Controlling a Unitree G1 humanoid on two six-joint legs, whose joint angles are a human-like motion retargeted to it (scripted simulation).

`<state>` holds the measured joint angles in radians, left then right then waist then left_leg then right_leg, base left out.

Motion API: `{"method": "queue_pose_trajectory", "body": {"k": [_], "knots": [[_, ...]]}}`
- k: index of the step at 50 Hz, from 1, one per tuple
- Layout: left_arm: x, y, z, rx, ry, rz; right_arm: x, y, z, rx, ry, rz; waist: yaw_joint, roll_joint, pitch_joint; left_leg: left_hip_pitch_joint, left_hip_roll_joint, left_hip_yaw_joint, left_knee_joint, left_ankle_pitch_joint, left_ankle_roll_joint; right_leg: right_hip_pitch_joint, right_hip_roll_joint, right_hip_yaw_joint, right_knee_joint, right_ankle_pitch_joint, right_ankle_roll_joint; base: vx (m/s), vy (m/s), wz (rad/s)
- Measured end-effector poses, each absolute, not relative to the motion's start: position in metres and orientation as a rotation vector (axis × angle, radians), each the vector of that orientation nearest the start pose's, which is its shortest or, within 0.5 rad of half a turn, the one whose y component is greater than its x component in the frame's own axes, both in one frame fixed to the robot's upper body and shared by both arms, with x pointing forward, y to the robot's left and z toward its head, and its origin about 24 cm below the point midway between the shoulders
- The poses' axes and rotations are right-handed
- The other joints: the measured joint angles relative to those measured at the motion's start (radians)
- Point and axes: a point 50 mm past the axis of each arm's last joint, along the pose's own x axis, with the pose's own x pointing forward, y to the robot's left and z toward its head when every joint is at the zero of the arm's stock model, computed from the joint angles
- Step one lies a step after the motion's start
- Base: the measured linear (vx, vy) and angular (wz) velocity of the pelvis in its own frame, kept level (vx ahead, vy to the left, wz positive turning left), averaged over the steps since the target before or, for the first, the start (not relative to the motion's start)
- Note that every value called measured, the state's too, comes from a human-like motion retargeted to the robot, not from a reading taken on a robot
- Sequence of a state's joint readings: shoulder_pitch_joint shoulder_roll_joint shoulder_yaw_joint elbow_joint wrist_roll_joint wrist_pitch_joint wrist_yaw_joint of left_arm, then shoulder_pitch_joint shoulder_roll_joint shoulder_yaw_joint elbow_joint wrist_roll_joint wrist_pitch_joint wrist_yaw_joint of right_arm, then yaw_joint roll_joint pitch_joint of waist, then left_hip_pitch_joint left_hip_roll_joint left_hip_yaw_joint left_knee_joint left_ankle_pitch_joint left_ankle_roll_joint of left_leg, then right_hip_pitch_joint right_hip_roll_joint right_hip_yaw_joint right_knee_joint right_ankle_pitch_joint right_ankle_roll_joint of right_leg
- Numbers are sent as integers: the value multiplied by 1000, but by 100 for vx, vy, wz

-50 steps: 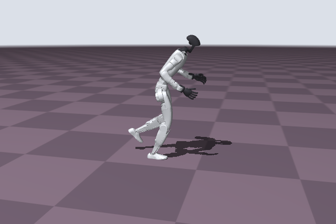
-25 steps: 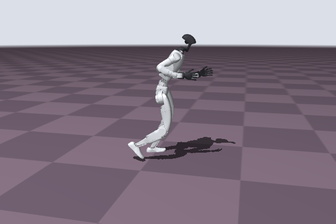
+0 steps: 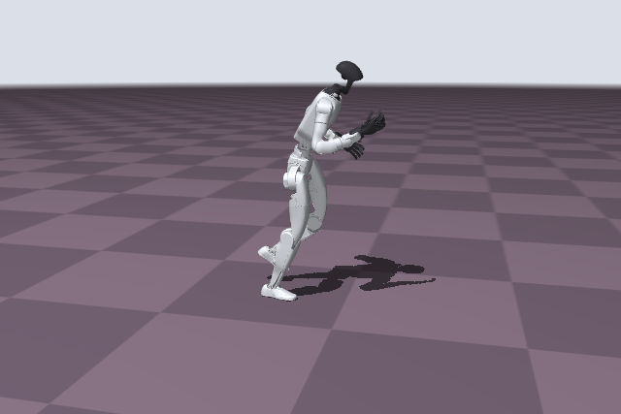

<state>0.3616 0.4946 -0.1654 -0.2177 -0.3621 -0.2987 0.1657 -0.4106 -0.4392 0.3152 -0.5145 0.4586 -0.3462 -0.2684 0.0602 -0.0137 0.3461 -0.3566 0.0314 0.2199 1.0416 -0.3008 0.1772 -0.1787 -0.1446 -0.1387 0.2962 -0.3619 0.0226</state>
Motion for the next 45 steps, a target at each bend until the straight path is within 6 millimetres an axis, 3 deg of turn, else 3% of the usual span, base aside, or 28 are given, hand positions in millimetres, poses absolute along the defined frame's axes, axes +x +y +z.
{"method": "queue_pose_trajectory", "body": {"k": [4,8,11,13,15,17,18,20,21,23,26,29,32,35,37,38,40,41,43,45], "knots": [[131,255,35,127,145,29,207,-109,287,406,-1166,432,210,-93,-26,-26,-29,98,-394,-15,-12,115,-21,98,-101,156,71,109,4,-138],[108,284,37,147,198,127,203,-109,289,496,-1158,483,317,-127,-34,13,-11,168,-868,-53,-77,259,0,166,-166,276,121,113,20,-79],[115,281,41,175,133,140,207,-108,268,516,-1058,523,317,-121,0,39,-2,153,-956,-20,-113,383,19,193,-125,307,113,116,26,6],[135,265,44,179,37,121,216,-109,238,453,-933,488,288,-115,40,56,-3,100,-822,-48,-67,425,27,200,14,317,96,116,26,72],[169,238,54,188,-112,86,225,-117,193,255,-774,358,251,-117,65,39,3,62,-577,-186,-10,370,35,202,292,338,113,113,22,88],[216,202,86,199,-328,51,226,-133,143,16,-590,207,215,-115,79,56,-3,42,-458,-274,3,265,35,194,558,348,108,104,17,84],[238,184,111,202,-453,37,220,-143,122,-31,-496,151,192,-114,75,66,-4,37,-427,-298,-10,201,26,178,668,327,99,100,12,93],[268,150,173,207,-717,22,198,-163,97,13,-351,88,115,-101,54,102,-7,8,-431,-314,-54,84,11,129,799,233,64,98,8,120],[274,138,204,221,-840,34,188,-171,94,36,-315,92,51,-87,40,129,-5,-22,-461,-303,-77,39,9,96,805,182,47,97,2,150],[275,123,257,259,-1054,86,171,-183,92,27,-263,126,-89,-54,14,186,10,-86,-528,-263,-124,-38,13,28,760,100,23,96,-5,159],[267,119,311,225,-1254,195,163,-200,97,-55,-219,163,-300,5,-1,260,46,-167,-626,-156,-187,-123,27,-46,517,62,31,97,-18,131],[255,113,342,-51,-1332,169,169,-217,101,-108,-196,82,-438,36,14,330,54,-210,-689,-44,-223,-160,20,-70,133,91,61,99,-30,78],[241,102,352,-315,-1340,34,181,-225,96,-140,-178,-6,-499,31,56,419,41,-249,-698,22,-221,-155,-20,-146,-181,98,97,106,-37,37],[238,98,337,-257,-1336,-54,199,-217,84,-125,-176,-22,-484,16,109,454,26,-269,-549,43,-174,-119,-55,-250,-227,203,92,108,-39,-17],[252,106,299,-63,-1220,31,212,-200,84,-1,-223,-51,-434,34,135,400,47,-242,-341,98,-146,-118,-46,-236,-106,139,31,106,-37,-72],[261,113,269,14,-1103,80,218,-189,87,92,-257,-71,-402,52,138,356,64,-224,-233,149,-133,-132,-35,-217,-22,70,-2,106,-32,-100],[264,130,196,12,-788,117,233,-168,109,301,-354,-92,-336,81,143,260,81,-204,-42,246,-119,-157,-15,-184,130,-34,-50,105,-26,-117],[256,142,160,-53,-624,125,240,-158,128,394,-431,-78,-301,84,141,218,66,-206,21,254,-121,-152,-11,-169,172,-54,-55,106,-20,-121],[224,171,101,-126,-353,173,249,-144,172,559,-599,-23,-226,70,132,145,21,-208,100,193,-119,-118,-7,-132,214,-71,-42,107,-15,-116],[183,205,69,-50,-174,212,247,-137,216,692,-773,53,-134,36,104,75,-14,-177,100,52,-91,-69,-14,-89,200,-53,-11,108,-10,-106]]}}
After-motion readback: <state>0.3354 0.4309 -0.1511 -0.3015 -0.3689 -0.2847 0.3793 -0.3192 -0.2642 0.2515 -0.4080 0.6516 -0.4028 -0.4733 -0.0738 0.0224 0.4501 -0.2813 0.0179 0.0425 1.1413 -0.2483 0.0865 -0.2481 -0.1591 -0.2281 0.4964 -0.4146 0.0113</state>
